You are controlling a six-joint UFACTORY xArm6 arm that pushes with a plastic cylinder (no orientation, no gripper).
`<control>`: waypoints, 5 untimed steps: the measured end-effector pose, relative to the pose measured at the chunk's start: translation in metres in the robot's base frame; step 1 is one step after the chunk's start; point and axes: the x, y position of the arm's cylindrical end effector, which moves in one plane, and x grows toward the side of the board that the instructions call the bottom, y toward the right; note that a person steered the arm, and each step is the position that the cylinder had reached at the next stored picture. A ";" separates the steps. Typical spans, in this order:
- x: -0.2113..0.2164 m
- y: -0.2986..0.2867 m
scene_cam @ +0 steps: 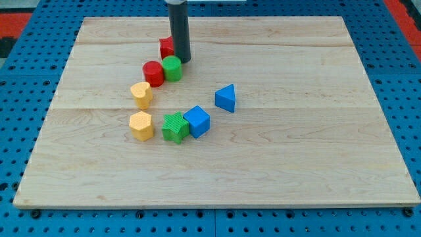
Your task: Slightly move the green star to the left bottom of the blue cube
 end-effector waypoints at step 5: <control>0.163 -0.027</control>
